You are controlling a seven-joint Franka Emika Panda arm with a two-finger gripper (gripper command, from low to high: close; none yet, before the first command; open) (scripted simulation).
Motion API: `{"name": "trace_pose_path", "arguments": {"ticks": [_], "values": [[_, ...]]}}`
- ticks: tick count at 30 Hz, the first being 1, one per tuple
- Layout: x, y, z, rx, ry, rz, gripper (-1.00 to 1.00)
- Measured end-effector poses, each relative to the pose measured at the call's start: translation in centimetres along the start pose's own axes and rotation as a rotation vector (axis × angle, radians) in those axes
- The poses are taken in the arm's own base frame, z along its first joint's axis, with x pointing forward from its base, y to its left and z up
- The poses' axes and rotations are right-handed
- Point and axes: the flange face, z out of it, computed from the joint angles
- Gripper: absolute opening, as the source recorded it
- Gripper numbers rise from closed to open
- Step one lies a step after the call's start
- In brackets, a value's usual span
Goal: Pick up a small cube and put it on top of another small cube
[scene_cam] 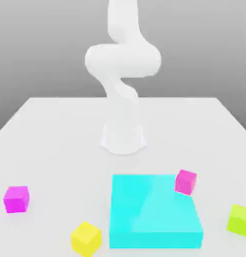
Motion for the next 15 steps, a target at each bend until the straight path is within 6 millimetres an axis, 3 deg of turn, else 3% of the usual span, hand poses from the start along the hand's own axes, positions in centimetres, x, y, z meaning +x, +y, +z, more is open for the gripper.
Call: {"name": "trace_pose_path", "arguments": {"ticks": [7, 15], "values": [[-0.2, 3.1, 14.1, -0.197, -0.081, 0.124, 0.0], [-3.0, 10.3, 27.9, -0.398, -0.184, 0.271, 0.0]]}}
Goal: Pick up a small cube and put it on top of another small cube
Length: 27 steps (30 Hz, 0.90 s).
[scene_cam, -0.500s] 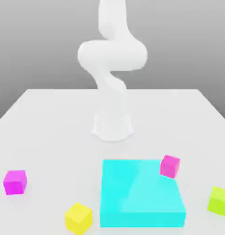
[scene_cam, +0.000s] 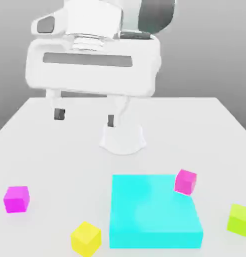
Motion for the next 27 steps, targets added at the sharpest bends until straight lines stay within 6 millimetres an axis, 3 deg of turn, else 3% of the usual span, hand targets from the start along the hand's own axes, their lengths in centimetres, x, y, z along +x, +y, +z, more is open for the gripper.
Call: {"name": "trace_pose_path", "arguments": {"ticks": [5, 9, 15, 16, 23, 27], "values": [[-0.2, 3.3, 9.2, -0.119, -0.075, 0.103, 0.0], [-1.8, 6.4, 15.9, -0.208, -0.143, 0.173, 0.0], [-3.7, 9.3, 23.8, -0.252, -0.179, 0.213, 0.0], [-3.9, 9.6, 24.8, -0.253, -0.179, 0.214, -1.0], [-4.0, 9.6, 24.9, -0.252, -0.178, 0.214, -1.0], [-3.1, 8.6, 20.9, -0.252, -0.178, 0.214, -1.0]]}}
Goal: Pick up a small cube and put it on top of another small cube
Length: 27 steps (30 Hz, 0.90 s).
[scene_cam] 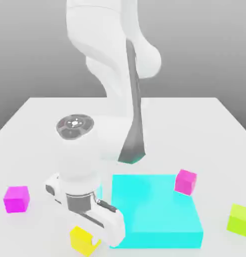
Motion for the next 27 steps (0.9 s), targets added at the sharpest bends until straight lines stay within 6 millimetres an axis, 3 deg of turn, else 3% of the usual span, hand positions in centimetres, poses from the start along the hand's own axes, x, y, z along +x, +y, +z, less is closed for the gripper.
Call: {"name": "trace_pose_path", "arguments": {"ticks": [1, 2, 5, 8, 10, 12, 15, 16, 22, 24, 27], "values": [[0.2, 0.2, -1.1, -0.001, 0.001, 0.005, -1.0], [1.8, 1.1, -1.9, -0.003, 0.003, 0.037, -1.0], [8.0, 5.4, -3.8, -0.008, 0.01, 0.178, -1.0], [13.9, 11.2, -5.6, -0.008, 0.008, 0.339, -1.0], [17.9, 16.5, -6.7, -0.004, 0.004, 0.473, -1.0], [18.3, 17.2, -5.5, -0.001, 0.001, 0.487, -1.0], [18.2, 17.3, -2.1, -0.001, 0.0, 0.487, -1.0], [18.2, 17.3, -1.1, -0.001, 0.0, 0.487, 1.0], [18.2, 17.4, -0.7, -0.001, 0.0, 0.487, 1.0], [18.2, 17.3, -1.9, -0.001, 0.0, 0.487, 1.0], [18.3, 17.3, -5.3, -0.001, 0.0, 0.487, 1.0]]}}
